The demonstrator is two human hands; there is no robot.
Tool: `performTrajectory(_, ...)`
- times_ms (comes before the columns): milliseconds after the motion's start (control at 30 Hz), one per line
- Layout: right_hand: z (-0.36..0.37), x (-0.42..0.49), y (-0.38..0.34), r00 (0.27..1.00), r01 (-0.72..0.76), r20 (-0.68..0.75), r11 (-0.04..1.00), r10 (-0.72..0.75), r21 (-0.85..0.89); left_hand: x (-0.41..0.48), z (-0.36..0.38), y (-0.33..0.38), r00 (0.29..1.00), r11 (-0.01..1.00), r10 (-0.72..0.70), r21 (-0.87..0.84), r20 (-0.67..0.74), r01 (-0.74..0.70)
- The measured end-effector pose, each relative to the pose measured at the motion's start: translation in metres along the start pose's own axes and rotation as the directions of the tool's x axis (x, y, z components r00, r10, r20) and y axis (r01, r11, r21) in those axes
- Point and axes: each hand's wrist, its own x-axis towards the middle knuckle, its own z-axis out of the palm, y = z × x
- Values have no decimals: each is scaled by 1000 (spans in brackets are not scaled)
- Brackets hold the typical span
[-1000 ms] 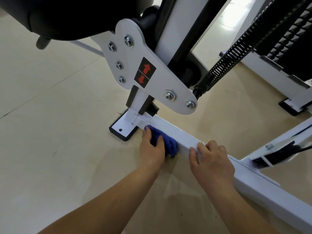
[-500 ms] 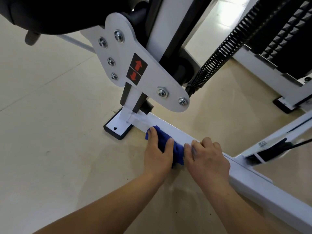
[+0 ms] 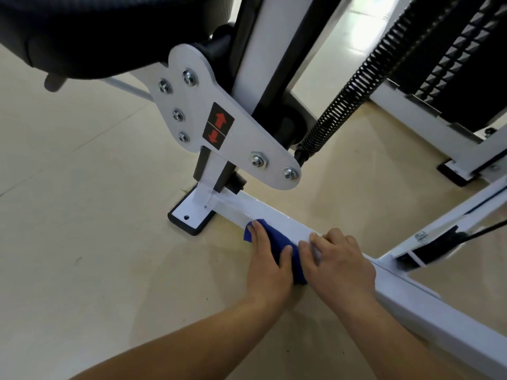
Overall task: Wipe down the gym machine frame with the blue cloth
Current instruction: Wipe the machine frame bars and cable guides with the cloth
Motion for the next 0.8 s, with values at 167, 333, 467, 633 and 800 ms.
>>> performTrajectory(167,-14,-14,27,978,-14,202,946,-54,323,28,-22,-9,993,991,-100,-100,-61,94)
performTrajectory(333,-21,-61,80,981,154,-145,976,-132,156,14,6,5,960,947,-268,-206,-85,246)
performTrajectory(467,-21,-80,126,994,66,-90,997,-63,28,-63,92,30,962,943,-203,-227,180,242)
performTrajectory(633,-29,-91,171,981,-138,-124,987,147,76,-62,99,42,951,917,-267,-262,158,301)
performTrajectory(800,-37,-96,184,986,-159,-33,985,162,69,-61,79,51,958,926,-285,-247,34,285)
